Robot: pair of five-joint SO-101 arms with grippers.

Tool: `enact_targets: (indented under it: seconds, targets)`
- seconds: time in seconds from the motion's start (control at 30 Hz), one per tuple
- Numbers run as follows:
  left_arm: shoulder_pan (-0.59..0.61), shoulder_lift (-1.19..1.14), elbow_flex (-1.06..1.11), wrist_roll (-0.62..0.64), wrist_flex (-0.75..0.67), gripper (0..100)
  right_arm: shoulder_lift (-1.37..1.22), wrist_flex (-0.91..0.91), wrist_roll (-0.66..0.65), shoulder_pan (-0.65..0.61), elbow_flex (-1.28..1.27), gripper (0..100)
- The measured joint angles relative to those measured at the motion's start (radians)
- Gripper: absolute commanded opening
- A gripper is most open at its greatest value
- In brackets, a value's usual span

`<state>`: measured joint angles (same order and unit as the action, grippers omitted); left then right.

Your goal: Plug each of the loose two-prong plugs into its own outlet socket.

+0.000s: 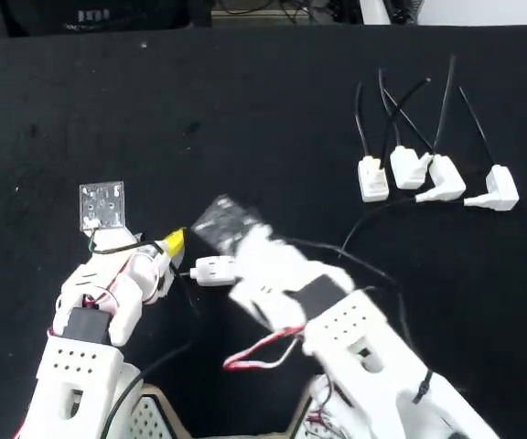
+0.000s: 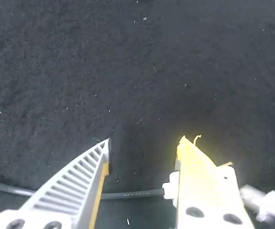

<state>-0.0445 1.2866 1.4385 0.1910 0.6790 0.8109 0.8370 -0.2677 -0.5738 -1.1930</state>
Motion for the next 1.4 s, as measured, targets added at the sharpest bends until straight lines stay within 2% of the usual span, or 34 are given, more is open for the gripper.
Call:
enact_targets:
  seconds: [0.1, 0.2, 0.47, 0.57, 0.8, 1.07, 1.3, 1.4]
  targets:
    - [0.0, 0.0, 0.0, 0.0, -0.003, 23, -0.003, -0.003, -0.015, 0.123, -0.014, 1.1]
    - [0.0, 0.0, 0.0, 0.0, -0.035, 23, -0.003, 0.002, -0.032, 0.158, -0.021, 1.1]
    - [0.0, 0.0, 0.02, 0.0, -0.046, 22, -0.003, 0.18, -0.005, 0.157, 0.14, 1.1]
    - [0.008, 0.0, 0.02, 0.0, -0.046, 23, -0.005, 0.258, 0.035, 0.098, 0.235, 1.1]
    - [0.038, 0.0, 0.02, 0.0, -0.043, 23, -0.295, 0.321, 0.14, -0.011, 0.445, 1.1]
    - [0.04, 0.0, 0.02, 0.0, -0.015, 23, -0.657, 0.545, 0.241, -0.011, 0.778, 1.1]
    - [0.04, 0.0, 0.02, 0.0, -0.015, 22, -0.833, 0.706, 0.311, -0.011, 0.994, 1.5]
    - [0.04, 0.0, 0.02, 0.0, -0.015, 22, -0.898, 0.74, 0.387, -0.011, 1.045, 1.5]
